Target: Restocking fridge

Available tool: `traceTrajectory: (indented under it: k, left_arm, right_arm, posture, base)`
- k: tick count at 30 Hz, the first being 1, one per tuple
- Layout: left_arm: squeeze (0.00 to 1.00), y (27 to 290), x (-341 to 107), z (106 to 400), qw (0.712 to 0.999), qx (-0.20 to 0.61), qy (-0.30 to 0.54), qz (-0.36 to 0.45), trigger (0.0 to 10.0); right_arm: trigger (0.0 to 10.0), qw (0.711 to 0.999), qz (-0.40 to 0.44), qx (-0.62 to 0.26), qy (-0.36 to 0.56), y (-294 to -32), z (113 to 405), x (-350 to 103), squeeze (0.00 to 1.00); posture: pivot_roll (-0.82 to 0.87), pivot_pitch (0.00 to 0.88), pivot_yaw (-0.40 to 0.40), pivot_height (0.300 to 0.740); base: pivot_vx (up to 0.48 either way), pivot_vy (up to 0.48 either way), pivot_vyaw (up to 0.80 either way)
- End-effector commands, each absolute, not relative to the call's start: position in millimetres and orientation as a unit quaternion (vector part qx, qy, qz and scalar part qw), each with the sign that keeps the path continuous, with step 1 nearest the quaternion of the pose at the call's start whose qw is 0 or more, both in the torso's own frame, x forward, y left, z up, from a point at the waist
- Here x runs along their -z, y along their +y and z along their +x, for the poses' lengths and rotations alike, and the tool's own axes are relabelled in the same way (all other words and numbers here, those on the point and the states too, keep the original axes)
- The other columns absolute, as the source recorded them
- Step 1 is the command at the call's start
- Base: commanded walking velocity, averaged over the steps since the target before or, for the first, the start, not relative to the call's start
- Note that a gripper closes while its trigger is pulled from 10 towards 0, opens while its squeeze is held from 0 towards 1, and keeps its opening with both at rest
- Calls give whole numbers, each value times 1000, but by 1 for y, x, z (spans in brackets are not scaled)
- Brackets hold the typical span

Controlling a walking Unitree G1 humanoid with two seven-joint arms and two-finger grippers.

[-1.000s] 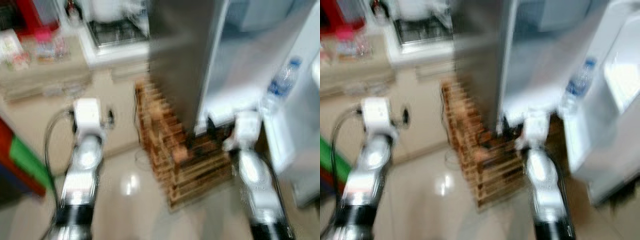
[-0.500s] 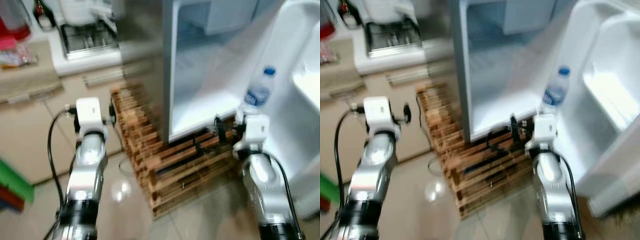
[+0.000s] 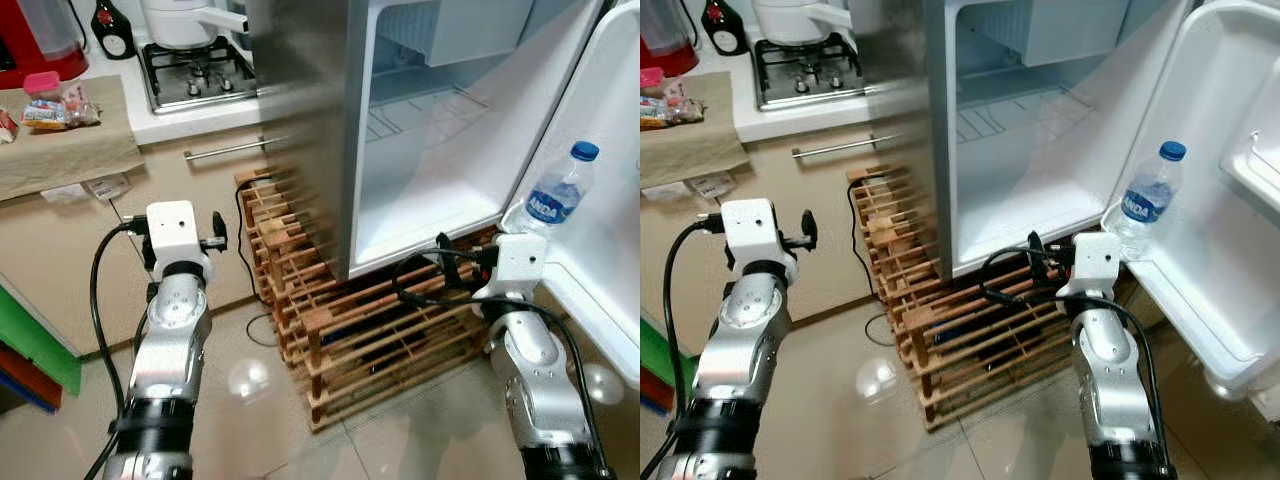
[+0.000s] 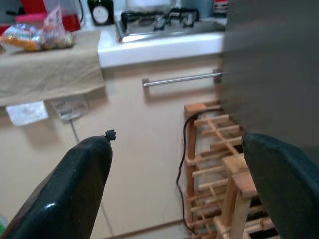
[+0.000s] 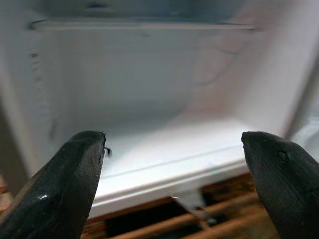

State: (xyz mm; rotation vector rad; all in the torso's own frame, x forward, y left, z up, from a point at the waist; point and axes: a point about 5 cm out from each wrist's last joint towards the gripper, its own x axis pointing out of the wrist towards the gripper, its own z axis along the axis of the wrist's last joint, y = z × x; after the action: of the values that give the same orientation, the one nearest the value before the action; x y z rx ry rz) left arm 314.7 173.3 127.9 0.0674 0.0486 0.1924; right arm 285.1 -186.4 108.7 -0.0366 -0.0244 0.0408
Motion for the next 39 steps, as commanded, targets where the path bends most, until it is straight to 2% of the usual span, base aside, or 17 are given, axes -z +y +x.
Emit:
traceTrajectory:
  k: [1, 19, 27, 31, 39]
  left_arm:
    - [0, 176, -128, 313, 995, -91, 18, 40, 10000]
    - [0, 174, -131, 312, 995, -95, 9, 30, 10000]
    - [0, 177, -129, 312, 994, -105, 14, 33, 10000]
    - [0, 177, -129, 312, 994, -106, 14, 33, 10000]
    - [0, 177, -129, 313, 994, -104, 16, 33, 10000]
  right_arm:
    - [10000, 999, -14, -34, -19, -179, 287, -111, 0]
    - [10000, 999, -10, -43, -12, -177, 287, -108, 0]
    - [10000, 999, -14, -47, -3, -179, 284, -103, 0]
    - [10000, 999, -22, -30, 3, -189, 282, -99, 0]
    - [10000, 998, -54, 28, 27, -225, 282, -92, 0]
  posture:
    - [-66, 0, 40, 740]
    - [-67, 0, 39, 740]
    - [-66, 0, 40, 740]
    - [-67, 0, 42, 740]
    - [-70, 0, 48, 740]
  base:
    - [0, -416, 631]
    - [270, -383, 561]
    - [0, 0, 0]
    - [0, 0, 0]
    - [0, 0, 0]
